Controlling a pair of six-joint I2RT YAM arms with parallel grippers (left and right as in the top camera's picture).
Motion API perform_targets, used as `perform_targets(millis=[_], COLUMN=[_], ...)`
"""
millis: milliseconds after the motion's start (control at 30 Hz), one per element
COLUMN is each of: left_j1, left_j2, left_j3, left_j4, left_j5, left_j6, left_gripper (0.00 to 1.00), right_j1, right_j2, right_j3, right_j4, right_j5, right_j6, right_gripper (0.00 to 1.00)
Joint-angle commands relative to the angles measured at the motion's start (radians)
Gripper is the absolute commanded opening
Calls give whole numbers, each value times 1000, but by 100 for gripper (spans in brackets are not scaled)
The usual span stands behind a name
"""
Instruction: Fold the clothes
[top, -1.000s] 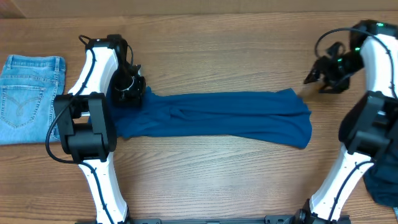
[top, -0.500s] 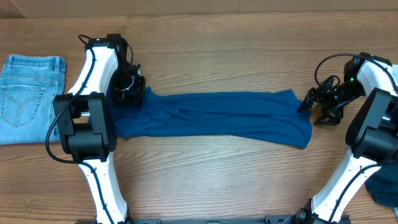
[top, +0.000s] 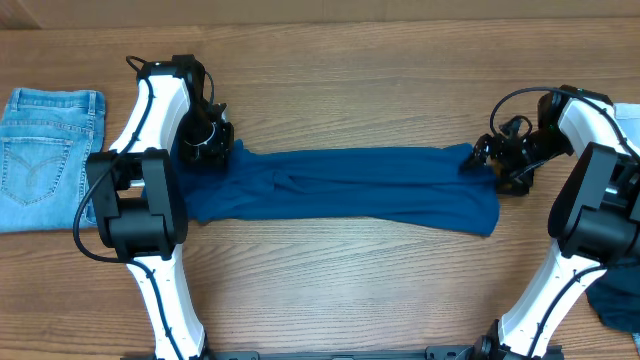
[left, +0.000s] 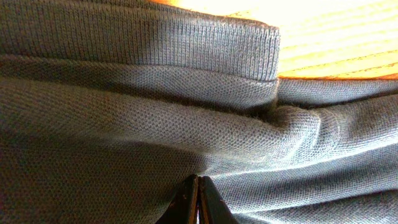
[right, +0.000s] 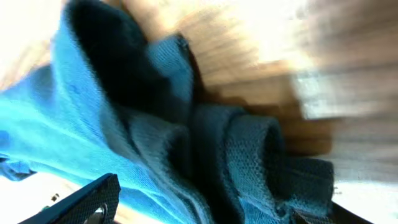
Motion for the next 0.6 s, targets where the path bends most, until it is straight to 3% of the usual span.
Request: perform_targets(millis=[0, 133, 200, 267, 333, 367, 567], left_j1=[3, 3, 3, 3, 3, 3, 3], left_j2=[13, 13, 13, 13, 13, 13, -24], left_j3=[21, 21, 21, 21, 21, 21, 63], left_j4=[-4, -8, -14, -16, -16, -17, -44], left_j5=[-5, -5, -5, -5, -5, -5, 107], left_j6=[8, 8, 8, 8, 8, 8, 51], left_gripper=[5, 5, 5, 5, 5, 5, 4], right_j1=[24, 54, 68, 73, 73, 73, 32], right_j2=[29, 29, 29, 29, 29, 29, 4], right_j3=[-24, -24, -24, -24, -24, -24, 34], right_j4=[72, 110, 126, 137, 145, 157, 166], right_j5=[18, 19, 19, 20, 20, 20, 40], right_j6=[-23, -19, -18, -9, 10, 28, 31], right_gripper=[84, 82, 73, 56, 14, 4, 4])
